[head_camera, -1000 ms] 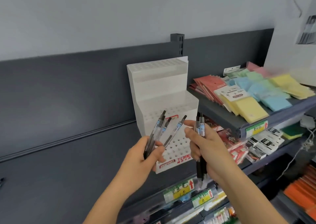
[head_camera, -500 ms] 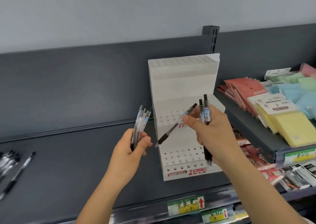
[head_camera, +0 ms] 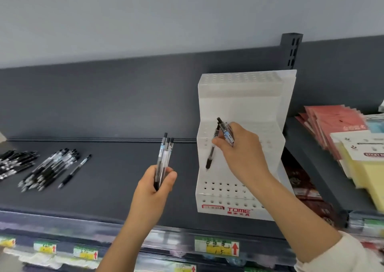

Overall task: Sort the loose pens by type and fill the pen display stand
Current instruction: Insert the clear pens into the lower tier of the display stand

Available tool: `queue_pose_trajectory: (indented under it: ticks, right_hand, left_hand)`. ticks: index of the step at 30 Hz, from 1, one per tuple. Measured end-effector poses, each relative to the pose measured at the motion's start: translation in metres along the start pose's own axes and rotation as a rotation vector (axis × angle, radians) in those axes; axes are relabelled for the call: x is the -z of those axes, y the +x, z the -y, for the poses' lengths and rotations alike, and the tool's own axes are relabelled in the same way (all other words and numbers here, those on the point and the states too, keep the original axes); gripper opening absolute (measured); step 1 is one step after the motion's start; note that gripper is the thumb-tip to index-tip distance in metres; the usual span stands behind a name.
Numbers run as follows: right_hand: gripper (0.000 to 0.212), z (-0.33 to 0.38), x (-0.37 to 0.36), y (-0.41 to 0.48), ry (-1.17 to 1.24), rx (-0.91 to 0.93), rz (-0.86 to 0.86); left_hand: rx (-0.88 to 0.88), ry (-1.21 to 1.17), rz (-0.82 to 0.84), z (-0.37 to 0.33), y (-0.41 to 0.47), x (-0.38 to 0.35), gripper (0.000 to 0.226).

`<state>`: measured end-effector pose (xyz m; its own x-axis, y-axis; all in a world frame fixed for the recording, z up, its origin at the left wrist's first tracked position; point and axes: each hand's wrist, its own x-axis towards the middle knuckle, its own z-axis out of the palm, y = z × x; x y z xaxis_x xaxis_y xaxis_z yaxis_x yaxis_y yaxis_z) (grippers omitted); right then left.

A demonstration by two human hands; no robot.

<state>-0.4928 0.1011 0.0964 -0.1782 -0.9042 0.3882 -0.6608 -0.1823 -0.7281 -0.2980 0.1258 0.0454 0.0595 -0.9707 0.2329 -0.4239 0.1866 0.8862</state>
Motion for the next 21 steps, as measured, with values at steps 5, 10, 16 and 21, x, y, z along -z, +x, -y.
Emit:
queue_pose_trajectory:
  ticks: [5, 10, 16, 21]
  right_hand:
    - [0.025, 0.002, -0.007, 0.003, -0.166, 0.065, 0.034]
    - [0.025, 0.001, -0.015, 0.001, -0.296, 0.058, 0.111]
    - [0.024, -0.001, -0.026, -0.005, -0.356, 0.002, 0.112]
    - [0.027, 0.001, -0.029, -0.009, -0.35, -0.04, 0.103]
  left_hand:
    - [0.034, -0.026, -0.019, 0.005, -0.006, 0.003, 0.012]
    - [0.021, -0.07, -0.019, 0.009, -0.004, 0.004, 0.022]
    - [0.05, -0.149, -0.007, 0.018, 0.001, 0.01, 0.031]
    - [0.054, -0.176, 0.041, 0.022, 0.007, 0.013, 0.035]
